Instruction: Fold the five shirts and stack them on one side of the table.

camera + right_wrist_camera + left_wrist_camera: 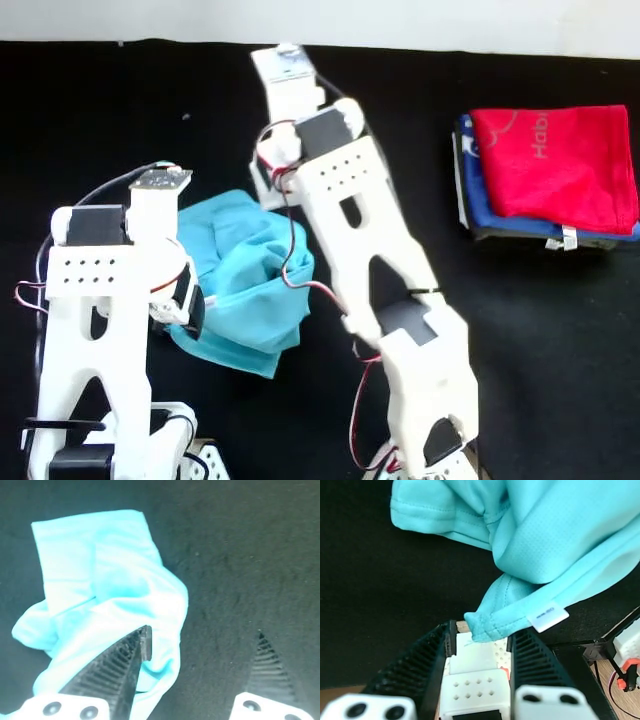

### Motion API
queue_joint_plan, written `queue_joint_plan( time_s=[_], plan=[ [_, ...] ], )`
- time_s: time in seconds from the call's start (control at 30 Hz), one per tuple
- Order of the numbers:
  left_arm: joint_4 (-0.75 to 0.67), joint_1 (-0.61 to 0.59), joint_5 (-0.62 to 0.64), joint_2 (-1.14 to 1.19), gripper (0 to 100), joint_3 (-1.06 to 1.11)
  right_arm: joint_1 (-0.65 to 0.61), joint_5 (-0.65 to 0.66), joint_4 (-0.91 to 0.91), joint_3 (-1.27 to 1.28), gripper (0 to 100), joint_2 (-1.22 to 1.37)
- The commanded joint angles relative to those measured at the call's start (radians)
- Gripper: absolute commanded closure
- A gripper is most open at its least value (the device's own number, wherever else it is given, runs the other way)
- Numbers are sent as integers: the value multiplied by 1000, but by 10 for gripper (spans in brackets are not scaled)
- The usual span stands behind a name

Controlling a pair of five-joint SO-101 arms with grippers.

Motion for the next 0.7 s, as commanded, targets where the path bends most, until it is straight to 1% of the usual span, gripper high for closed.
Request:
queue_joint_plan(
  time_s=[0.0, 0.1, 0.17, 0.23, 0.33, 0.43, 0.5, 0.57, 0.67],
  plan=[
    [-25, -5, 11, -25, 825, -4, -33, -2, 16, -39, 706, -5],
    [-44, -5, 11, -25, 825, -4, -59, 52, 16, 39, 772, -12],
    [-41, -5, 11, -25, 828, -4, -68, 63, 16, 125, 822, -12],
    [-37, -5, 11, -25, 867, -4, -71, 61, 16, 197, 838, -12],
    [-43, -5, 11, -25, 995, -4, -71, 68, 16, 265, 838, -12],
    [-44, -5, 11, -25, 982, -4, -73, 69, 16, 298, 838, -12],
    [-44, -5, 11, -25, 992, -4, -73, 103, 16, 292, 828, -25],
    [-44, -5, 11, -25, 992, -4, -85, 135, 16, 298, 784, -76],
    [-44, -5, 11, -25, 992, -4, -122, 144, 16, 311, 717, -160]
  ],
)
